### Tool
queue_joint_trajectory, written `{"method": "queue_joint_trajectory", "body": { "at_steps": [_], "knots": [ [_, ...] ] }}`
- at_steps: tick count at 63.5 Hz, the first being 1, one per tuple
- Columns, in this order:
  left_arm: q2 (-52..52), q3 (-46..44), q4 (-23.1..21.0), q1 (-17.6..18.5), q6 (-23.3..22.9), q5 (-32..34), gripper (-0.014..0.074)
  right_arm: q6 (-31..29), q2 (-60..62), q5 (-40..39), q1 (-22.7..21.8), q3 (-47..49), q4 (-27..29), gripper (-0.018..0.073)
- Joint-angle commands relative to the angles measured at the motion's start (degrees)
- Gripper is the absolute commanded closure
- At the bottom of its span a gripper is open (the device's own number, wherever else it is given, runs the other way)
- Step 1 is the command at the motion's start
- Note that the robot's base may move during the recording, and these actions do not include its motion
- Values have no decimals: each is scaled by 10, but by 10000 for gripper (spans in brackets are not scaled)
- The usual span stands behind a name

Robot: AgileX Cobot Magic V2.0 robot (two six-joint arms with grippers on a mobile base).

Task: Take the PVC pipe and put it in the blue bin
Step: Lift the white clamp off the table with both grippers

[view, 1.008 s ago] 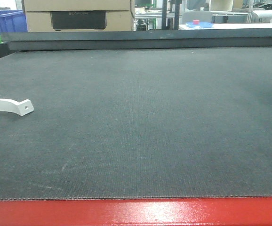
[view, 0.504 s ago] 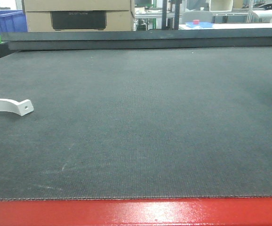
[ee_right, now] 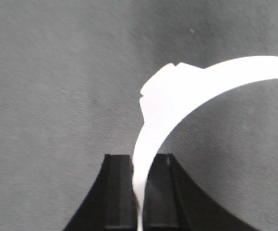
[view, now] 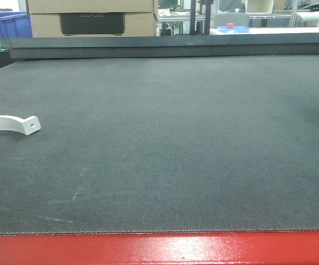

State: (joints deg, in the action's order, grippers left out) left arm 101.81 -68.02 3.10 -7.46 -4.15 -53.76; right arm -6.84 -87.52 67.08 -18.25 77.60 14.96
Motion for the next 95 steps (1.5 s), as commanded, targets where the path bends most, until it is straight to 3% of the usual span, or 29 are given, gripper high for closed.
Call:
{"method": "queue_joint_trajectory", "body": {
  "at_steps": [1, 14, 29, 41, 47, 61, 74, 85, 95],
  "knots": [
    [-32, -2, -21, -2, 19, -5, 707, -3, 26, -8, -4, 1, 7, 727],
    [-161, -2, -109, -2, 101, 24, 707, -25, 86, -36, -4, 1, 7, 727],
    [-305, 19, -126, -2, 104, 82, 707, -62, 163, -105, -4, -10, 7, 727],
    [-429, 147, -186, -2, 136, 262, 707, -63, 273, -297, -4, -137, 14, 727],
    [-483, 217, -200, -2, 136, 333, 707, -93, 327, -382, -4, -222, 14, 727],
    [-620, 363, -210, -2, 136, 518, 707, -103, 450, -498, 16, -381, 14, 727],
    [-710, 372, -207, 2, 136, 488, 707, -103, 523, -509, 86, -402, 14, 727],
    [-732, 369, -205, 46, 136, 477, 707, -103, 555, -543, 135, -402, 14, 727],
    [-738, 369, -201, 78, 145, 478, 707, -109, 582, -547, 146, -401, -15, 727]
  ]
}}
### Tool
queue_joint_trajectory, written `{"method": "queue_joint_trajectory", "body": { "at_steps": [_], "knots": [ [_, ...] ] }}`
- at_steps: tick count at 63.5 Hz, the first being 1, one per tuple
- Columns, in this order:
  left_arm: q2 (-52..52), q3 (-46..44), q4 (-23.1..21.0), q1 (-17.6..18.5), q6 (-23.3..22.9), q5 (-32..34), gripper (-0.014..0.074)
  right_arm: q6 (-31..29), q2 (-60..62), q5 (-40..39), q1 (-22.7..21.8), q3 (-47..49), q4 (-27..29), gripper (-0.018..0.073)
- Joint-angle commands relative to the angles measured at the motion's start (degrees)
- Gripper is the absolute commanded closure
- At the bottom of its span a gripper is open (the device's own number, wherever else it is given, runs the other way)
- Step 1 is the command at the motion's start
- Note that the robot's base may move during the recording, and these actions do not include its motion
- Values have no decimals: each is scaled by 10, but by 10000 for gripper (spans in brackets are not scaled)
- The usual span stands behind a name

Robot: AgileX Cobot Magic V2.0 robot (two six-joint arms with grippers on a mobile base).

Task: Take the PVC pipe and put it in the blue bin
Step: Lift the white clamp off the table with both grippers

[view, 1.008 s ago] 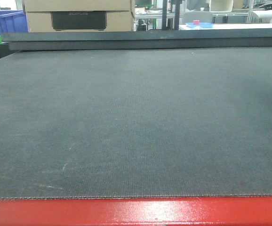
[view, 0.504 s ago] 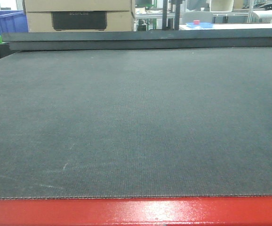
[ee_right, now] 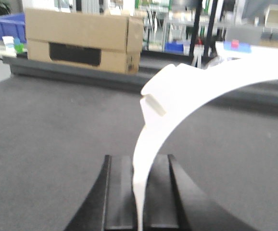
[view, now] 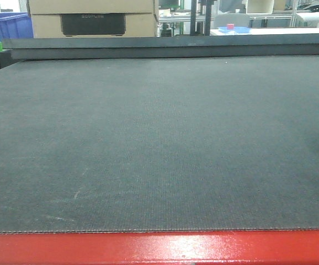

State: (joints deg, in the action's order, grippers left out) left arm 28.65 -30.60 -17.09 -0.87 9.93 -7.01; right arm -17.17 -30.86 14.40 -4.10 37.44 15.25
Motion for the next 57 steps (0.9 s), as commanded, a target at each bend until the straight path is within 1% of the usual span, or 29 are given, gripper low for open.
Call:
{"method": "queue_joint_trajectory", "body": {
  "at_steps": [1, 8, 57],
  "knots": [
    [-8, -5, 0, 13, 4, 11, 707, -5, 18, -20, 5, 1, -18, 727],
    [-8, -5, 12, 15, 4, 11, 707, -5, 32, -23, 5, 1, -18, 727],
    [-8, -5, 12, 15, 4, 16, 707, -5, 35, -16, 5, 1, -18, 727]
  ]
}}
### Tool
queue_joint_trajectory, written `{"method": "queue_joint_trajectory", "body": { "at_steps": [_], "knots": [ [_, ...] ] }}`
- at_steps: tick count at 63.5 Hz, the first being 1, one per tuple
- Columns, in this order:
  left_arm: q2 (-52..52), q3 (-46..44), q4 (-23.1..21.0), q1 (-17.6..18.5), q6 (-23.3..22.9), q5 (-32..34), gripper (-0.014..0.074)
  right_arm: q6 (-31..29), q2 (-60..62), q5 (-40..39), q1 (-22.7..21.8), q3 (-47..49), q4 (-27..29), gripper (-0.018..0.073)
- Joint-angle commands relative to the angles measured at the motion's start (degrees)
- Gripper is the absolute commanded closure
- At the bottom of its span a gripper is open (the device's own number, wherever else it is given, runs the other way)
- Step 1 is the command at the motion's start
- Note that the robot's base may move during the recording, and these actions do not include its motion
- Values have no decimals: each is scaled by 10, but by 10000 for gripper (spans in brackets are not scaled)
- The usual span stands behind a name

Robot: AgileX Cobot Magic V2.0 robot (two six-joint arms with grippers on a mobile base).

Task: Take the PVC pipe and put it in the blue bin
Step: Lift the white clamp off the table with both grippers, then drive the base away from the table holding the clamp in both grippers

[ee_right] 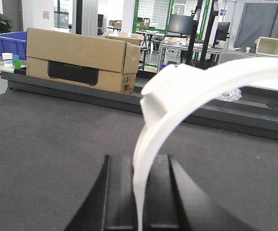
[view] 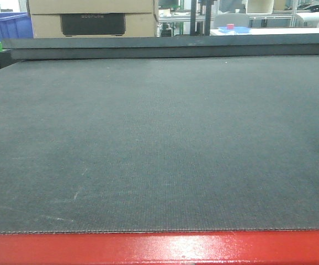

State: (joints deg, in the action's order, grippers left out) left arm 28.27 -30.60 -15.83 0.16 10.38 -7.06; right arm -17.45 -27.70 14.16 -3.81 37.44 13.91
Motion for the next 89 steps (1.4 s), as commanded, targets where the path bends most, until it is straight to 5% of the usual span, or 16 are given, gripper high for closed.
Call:
{"method": "queue_joint_trajectory", "body": {
  "at_steps": [1, 60, 89],
  "knots": [
    [-4, -5, -1, 4, 0, 16, 707, -2, 3, -14, 2, 1, -5, 727],
    [-4, -5, -1, 1, 0, 16, 707, -2, 3, -14, 2, 1, -5, 727],
    [-4, -5, -1, -113, 0, 17, 707, -2, 3, -14, 2, 1, -5, 727]
  ]
}}
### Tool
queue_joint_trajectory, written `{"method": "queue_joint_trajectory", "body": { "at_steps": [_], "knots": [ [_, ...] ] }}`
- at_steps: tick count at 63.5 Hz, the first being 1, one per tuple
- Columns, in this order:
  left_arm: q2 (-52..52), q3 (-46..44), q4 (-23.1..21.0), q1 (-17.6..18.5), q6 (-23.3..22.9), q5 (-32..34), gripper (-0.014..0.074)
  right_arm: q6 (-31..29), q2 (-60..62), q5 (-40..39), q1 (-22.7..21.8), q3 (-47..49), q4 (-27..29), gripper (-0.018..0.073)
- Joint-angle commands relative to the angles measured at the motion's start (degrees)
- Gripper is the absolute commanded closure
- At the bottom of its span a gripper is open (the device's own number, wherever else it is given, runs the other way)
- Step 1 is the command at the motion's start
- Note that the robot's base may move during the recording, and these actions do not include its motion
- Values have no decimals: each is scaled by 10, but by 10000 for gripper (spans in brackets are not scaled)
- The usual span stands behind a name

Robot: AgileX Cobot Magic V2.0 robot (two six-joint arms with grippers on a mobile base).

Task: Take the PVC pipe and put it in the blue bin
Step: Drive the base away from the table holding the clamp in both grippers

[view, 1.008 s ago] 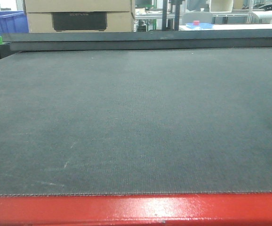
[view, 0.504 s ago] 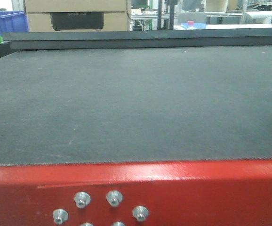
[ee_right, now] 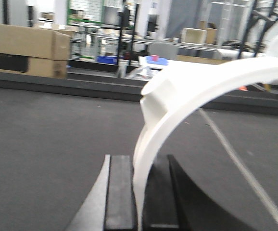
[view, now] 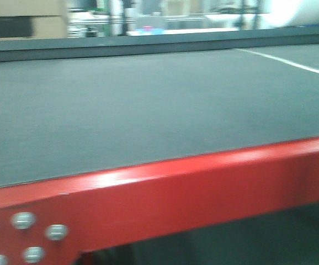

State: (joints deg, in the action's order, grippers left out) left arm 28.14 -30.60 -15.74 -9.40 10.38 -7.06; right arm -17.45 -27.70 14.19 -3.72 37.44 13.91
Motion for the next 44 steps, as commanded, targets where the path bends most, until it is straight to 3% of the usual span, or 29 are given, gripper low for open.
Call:
{"method": "queue_joint_trajectory", "body": {
  "at_steps": [1, 18, 44],
  "knots": [
    [-3, -5, -2, -21, 0, 19, 707, -2, 3, -14, 1, 1, -5, 727],
    [-3, -5, -2, -32, 0, 21, 707, -2, 3, -14, 1, 1, -5, 727],
    [-3, -5, -2, 18, 0, 21, 707, -2, 3, -14, 1, 1, -5, 727]
  ]
}}
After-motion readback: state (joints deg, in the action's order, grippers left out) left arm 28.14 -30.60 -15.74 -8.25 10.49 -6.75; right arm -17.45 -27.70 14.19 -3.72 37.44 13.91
